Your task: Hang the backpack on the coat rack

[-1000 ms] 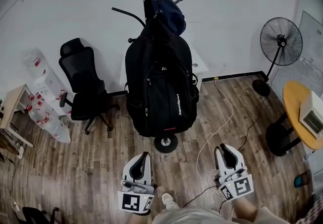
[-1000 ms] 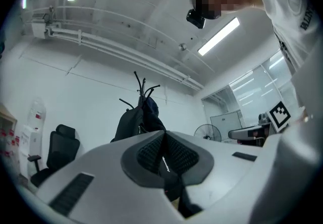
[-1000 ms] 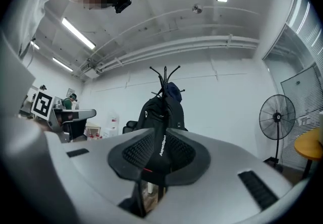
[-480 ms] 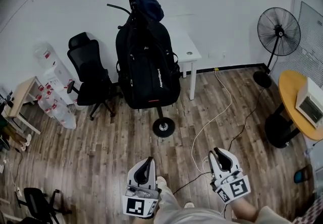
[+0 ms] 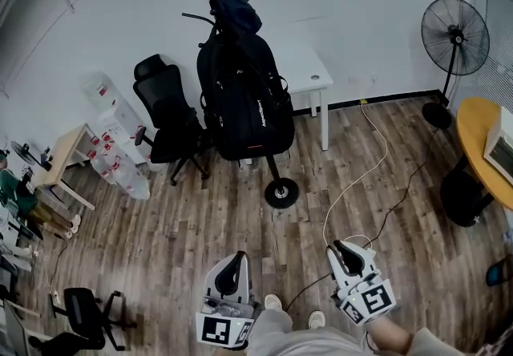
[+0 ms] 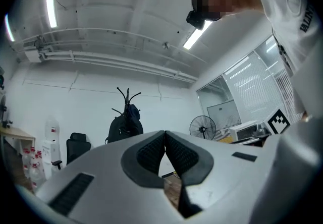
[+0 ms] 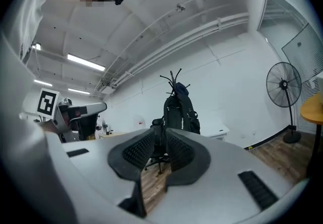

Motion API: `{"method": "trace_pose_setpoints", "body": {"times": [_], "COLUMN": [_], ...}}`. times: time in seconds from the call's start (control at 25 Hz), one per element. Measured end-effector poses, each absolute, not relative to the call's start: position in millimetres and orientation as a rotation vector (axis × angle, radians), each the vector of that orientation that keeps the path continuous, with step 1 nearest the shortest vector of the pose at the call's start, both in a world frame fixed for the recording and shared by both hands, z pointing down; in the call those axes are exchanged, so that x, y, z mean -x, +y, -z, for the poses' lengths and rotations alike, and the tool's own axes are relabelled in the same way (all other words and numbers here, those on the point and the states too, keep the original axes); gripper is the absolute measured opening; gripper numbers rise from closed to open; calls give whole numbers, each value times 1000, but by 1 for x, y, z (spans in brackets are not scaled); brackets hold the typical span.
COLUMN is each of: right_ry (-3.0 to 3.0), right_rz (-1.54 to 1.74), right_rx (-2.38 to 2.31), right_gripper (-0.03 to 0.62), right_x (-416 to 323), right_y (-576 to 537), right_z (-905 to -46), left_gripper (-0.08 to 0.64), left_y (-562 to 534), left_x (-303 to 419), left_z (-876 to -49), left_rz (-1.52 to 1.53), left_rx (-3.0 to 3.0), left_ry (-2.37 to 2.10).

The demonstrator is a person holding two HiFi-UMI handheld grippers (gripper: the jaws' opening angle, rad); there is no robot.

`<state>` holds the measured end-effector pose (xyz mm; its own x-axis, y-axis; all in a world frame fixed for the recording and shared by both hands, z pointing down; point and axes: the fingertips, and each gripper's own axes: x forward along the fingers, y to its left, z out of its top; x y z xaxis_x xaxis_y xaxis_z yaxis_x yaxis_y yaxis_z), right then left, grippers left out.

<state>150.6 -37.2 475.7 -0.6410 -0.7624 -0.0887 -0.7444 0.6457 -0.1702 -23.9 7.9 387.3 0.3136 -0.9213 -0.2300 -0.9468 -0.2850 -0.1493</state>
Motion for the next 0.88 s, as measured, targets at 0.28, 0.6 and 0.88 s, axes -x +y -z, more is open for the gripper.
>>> {"method": "trace_pose_setpoints", "body": {"times": [0.28, 0.6, 0.88], "right_ry": [2706, 2754, 2769], "right_rz": [221, 144, 146], "right_rx": [1205, 1306, 1332], "right_gripper": [71, 37, 35], "right_x": [-136, -121, -122], "right_y": [-17, -10, -14], "right_z": [-482, -480, -481], "left_gripper": [9, 9, 9], "left_y": [22, 17, 17], "left_x": [14, 51, 55], "left_z": [-387, -423, -429], "left_rz": [-154, -186, -210], "left_rx": [2328, 2371, 2386], "left_ry": [1664, 1812, 1807]}}
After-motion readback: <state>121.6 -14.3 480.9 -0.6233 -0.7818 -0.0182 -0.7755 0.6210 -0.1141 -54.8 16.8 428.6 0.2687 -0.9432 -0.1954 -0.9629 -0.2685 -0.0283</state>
